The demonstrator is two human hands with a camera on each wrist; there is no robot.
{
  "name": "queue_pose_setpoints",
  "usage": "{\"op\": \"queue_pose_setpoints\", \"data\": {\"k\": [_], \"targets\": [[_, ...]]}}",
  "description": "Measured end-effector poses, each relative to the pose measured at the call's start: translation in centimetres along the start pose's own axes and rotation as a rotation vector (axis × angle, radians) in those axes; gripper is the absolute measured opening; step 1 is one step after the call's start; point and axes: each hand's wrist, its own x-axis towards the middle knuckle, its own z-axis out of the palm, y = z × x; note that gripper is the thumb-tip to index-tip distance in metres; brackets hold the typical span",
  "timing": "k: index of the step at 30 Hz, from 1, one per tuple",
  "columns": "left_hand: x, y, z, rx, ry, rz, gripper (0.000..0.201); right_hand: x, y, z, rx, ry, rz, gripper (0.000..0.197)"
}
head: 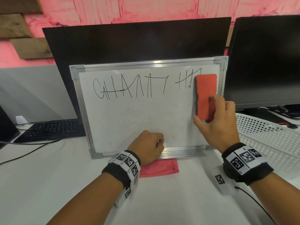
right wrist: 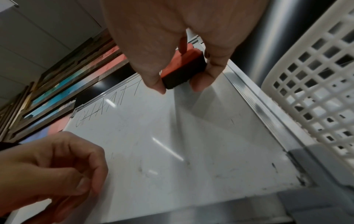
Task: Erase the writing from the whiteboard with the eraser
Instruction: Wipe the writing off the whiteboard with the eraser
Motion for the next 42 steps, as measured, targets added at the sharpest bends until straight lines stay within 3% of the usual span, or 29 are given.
{"op": "queue_pose_setpoints", "data": {"k": [22,42], "targets": [[0.0,-0.1,0.0,-0.003,0.011,0.000,0.014,-0.2,-0.1,0.0,-0.030,0.016,0.004,0.068],[0.0,-0.2,0.1,-0.008,0.010,0.000,0.015,1.0,-0.7,0.0,0.029,0.050,-0.078,0.074]]}}
